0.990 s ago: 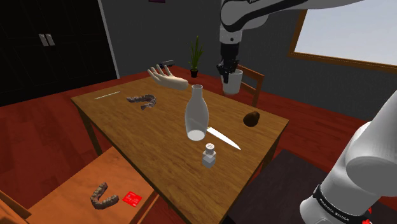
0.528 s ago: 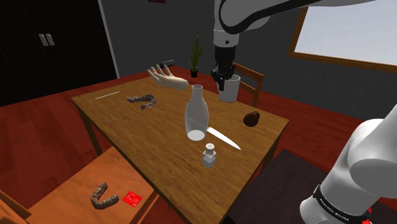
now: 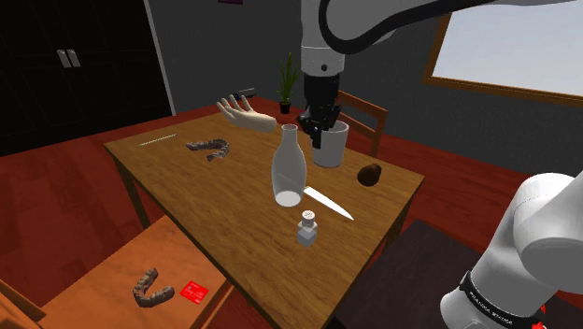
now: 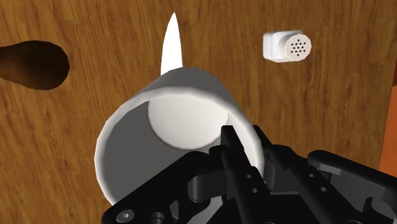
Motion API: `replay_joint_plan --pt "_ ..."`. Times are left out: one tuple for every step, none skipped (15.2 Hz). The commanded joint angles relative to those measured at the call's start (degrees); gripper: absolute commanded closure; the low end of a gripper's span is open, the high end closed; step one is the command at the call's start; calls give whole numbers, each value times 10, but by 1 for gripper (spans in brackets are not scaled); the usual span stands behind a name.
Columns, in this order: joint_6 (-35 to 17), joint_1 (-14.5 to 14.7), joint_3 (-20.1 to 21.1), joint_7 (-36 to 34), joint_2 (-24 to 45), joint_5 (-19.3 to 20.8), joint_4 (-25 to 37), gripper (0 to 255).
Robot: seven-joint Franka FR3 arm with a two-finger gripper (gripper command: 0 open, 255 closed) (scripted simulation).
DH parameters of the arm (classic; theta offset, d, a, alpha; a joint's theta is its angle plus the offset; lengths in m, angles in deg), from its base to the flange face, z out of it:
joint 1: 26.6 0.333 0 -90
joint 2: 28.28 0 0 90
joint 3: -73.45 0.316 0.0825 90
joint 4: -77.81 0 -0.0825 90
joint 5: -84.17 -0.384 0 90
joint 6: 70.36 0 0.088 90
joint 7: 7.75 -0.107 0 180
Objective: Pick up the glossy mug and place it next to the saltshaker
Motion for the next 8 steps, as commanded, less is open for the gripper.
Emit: replay_joint_plan --pt "1 8 13 -19 -9 -6 -8 255" --pt "-7 8 13 -20 -8 -6 -15 255" --pt "-14 9 13 -20 -7 -6 -22 255" --pt "-22 9 13 -20 -6 -6 -29 255" --pt "-30 9 14 -21 -5 -6 -35 255" --pt "-38 9 14 -21 -4 -6 -42 255" --pt "-46 9 14 -22 -3 -5 -49 255" --pt "-54 9 15 -22 -1 -5 -55 255"
